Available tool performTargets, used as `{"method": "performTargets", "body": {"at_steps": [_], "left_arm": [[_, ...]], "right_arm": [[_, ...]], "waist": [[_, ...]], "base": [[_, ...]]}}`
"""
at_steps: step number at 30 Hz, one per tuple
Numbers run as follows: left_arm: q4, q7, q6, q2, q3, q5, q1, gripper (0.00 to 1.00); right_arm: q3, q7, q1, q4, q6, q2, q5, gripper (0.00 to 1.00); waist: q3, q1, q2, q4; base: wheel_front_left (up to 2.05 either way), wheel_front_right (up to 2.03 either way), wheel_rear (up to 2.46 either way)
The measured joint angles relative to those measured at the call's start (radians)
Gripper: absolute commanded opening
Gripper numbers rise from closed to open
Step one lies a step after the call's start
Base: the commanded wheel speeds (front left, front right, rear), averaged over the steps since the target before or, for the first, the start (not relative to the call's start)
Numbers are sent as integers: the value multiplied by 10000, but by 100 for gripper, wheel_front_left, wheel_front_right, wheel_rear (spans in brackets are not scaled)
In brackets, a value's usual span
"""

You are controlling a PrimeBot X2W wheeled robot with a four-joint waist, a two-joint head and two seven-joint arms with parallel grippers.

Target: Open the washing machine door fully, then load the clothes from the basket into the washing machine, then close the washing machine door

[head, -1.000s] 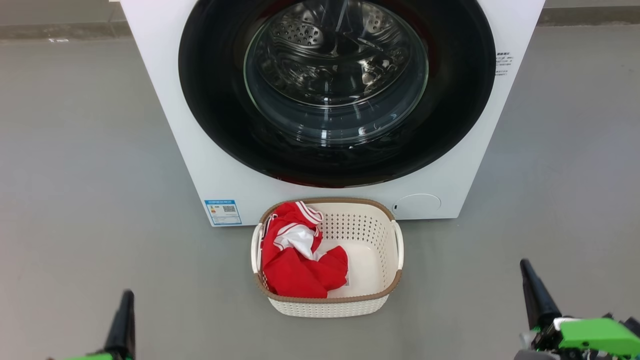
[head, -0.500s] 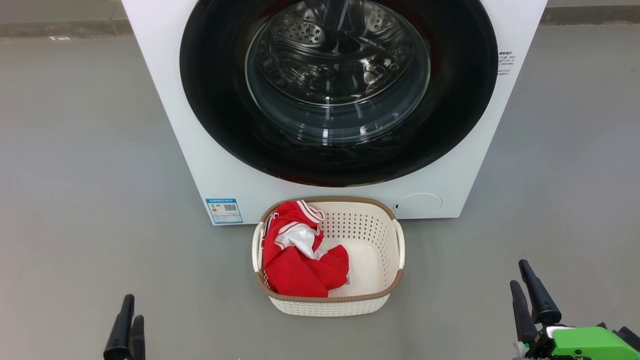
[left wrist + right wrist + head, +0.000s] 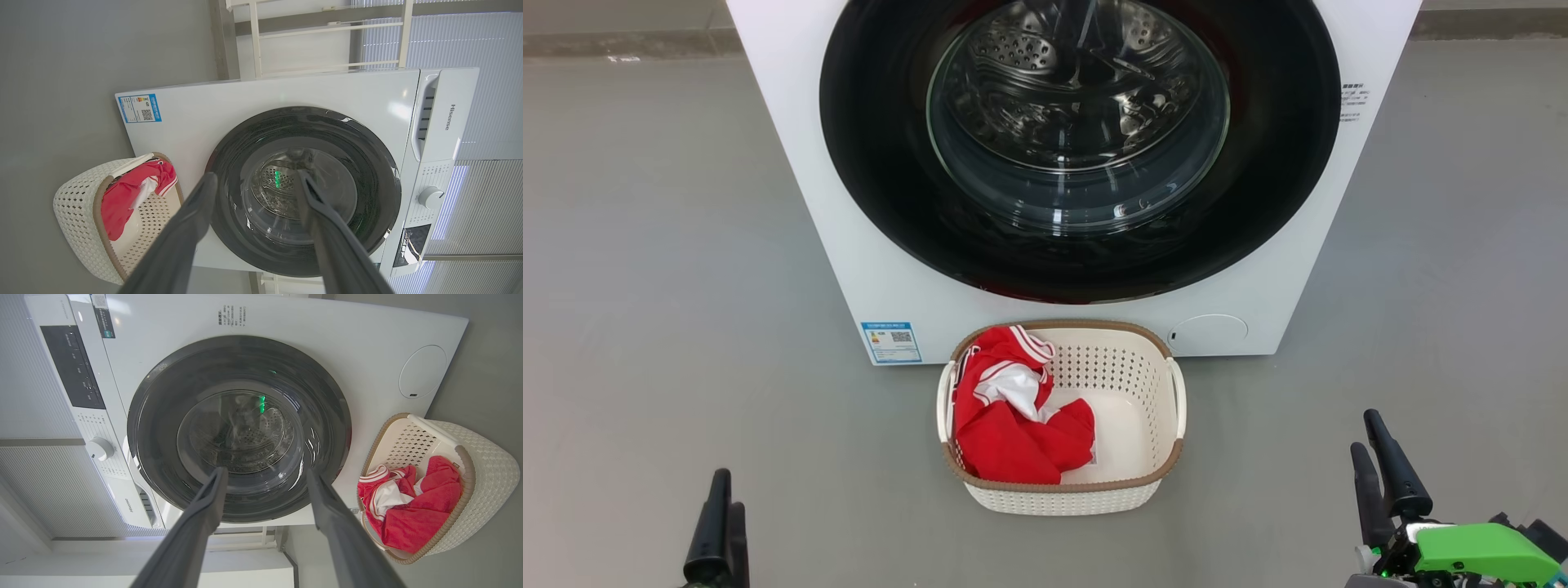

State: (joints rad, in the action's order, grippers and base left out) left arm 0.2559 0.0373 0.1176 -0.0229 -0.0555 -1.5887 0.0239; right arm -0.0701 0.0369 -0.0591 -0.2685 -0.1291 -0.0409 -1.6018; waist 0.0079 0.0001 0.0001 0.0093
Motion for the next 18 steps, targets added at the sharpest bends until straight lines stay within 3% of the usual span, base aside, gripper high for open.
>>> {"method": "performTargets", "body": {"at_steps": [18], "left_arm": [[-533,-531,0,-322,500,1053,12,100]], "right_arm": [[529,-520,-237,397,0,-188,1129,100]], "waist": [[20,1,0,40]], "base": [[0,0,0]]}}
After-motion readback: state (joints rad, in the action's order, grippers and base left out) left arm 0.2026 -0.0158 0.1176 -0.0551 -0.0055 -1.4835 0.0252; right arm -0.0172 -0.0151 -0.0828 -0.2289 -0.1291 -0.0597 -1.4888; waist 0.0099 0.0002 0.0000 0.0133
